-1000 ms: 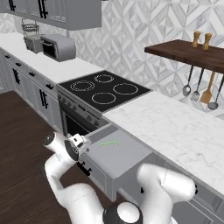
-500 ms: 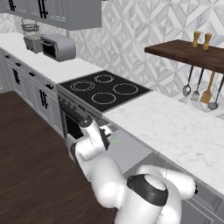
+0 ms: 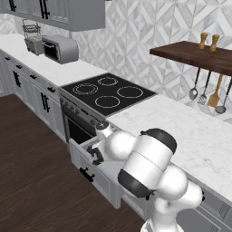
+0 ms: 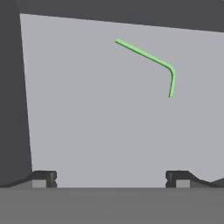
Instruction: Take a straw from the drawer in front and place it inside the glass cup on the dining counter.
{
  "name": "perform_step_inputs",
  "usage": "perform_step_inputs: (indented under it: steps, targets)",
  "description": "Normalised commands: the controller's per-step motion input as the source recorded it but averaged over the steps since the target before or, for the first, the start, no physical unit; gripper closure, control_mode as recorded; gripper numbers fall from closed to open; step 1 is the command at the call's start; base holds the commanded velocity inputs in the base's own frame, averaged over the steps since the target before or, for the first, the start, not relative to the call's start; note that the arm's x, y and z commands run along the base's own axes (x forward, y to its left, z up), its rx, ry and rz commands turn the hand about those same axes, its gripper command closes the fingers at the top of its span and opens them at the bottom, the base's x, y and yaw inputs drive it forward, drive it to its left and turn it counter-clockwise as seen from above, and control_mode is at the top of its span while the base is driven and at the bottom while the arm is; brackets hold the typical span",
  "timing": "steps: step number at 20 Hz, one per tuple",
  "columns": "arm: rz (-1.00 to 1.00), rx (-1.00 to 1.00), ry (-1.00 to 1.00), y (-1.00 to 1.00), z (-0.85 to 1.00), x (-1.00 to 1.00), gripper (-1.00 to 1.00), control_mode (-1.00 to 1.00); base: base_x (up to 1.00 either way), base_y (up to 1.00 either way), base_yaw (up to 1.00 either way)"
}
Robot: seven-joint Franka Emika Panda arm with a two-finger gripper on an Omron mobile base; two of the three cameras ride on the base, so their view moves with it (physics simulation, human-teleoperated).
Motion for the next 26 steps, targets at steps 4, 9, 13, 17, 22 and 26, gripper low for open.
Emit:
perform_step_inputs:
  steps: [4,9,13,17,22,26]
  targets:
    - [0.0,0.08,0.19,-0.09,-0.21,0.6,-1.0,-1.0,0.0,0.0,0.0]
    - [0.03,0.11,0.2,0.02,-0.42,0.24,-1.0,-1.0,0.0,0.0,0.0]
    - [0.05,0.08,0.14,0.24,-0.46,0.03,-1.0,-1.0,0.0,0.0,0.0]
    - [0.07,0.03,0.02,0.49,-0.23,-0.06,-1.0,-1.0,0.0,0.0,0.0]
    - [0.05,0.0,0.0,0.86,-0.07,-0.29,-1.0,-1.0,0.0,0.0,0.0]
    - [0.02,0.0,0.0,0.88,-0.02,-0.39,-1.0,-1.0,0.0,0.0,0.0]
